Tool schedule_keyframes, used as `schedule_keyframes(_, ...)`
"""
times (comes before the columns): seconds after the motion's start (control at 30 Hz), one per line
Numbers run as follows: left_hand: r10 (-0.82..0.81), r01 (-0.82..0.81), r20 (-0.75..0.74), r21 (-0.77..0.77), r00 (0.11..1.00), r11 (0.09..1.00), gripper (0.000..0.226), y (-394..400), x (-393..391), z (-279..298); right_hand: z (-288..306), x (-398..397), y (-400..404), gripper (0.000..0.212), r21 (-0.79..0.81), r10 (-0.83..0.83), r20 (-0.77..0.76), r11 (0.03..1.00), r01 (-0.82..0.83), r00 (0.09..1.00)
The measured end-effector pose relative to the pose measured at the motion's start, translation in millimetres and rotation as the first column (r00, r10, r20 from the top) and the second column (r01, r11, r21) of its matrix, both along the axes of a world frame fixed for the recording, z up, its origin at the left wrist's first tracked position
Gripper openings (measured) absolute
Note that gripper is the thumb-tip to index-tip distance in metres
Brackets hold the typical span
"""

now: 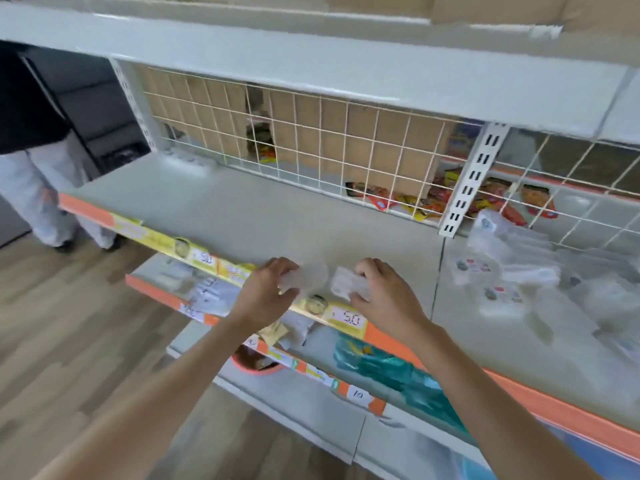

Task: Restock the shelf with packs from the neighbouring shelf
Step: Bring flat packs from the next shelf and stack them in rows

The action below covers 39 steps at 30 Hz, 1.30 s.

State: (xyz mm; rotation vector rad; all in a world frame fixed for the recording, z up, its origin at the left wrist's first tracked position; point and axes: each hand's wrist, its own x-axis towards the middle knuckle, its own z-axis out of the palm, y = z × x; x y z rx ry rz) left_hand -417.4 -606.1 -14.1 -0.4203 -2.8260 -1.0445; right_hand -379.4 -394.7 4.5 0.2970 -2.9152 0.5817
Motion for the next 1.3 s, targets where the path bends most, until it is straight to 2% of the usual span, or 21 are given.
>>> schedule_keyframes(0.37, 0.113, -0.114, 0.026, 0.045, 0.993, 0.993, 0.033, -203, -53, -10, -13, -78, -201, 0.027, -0.043, 0.078, -0.01, 0.996, -0.079, 0.997)
schedule_keyframes(0.53, 0.151, -0.151, 0.006, 0.055, 0.989, 0.987, 0.034, -264, -74, -8, -13, -109, -260, 0.026, -0.047, 0.107, 0.039, 0.993, -0.106, 0.993)
schedule_keyframes(0.73, 0.18, -0.178, -0.014, 0.066, 0.984, 0.982, 0.037, -295, -132, -3, -11, -177, -291, 0.026, -0.04, 0.102, 0.016, 0.994, -0.102, 0.995)
schedule_keyframes(0.97, 0.078, -0.079, -0.021, -0.055, 0.997, 0.995, 0.034, -312, -233, 1, -17, -264, -308, 0.028, -0.016, 0.004, 0.01, 1.0, -0.004, 1.0)
schedule_keyframes(1.07, 0.013, -0.011, 0.017, -0.14, 1.0, 0.99, 0.036, -312, -268, -4, -27, -286, -310, 0.032, 0.132, -0.087, -0.007, 0.987, 0.087, 0.996)
schedule_keyframes(1.13, -0.039, 0.042, 0.028, -0.141, 0.999, 0.989, 0.037, -309, -283, -11, -36, -292, -310, 0.035, 0.233, -0.132, 0.015, 0.964, 0.125, 0.991)
schedule_keyframes(1.3, -0.185, 0.183, -0.014, -0.094, 0.983, 0.979, 0.037, -296, -312, -23, -46, -298, -308, 0.031, 0.251, -0.174, 0.023, 0.954, 0.163, 0.985)
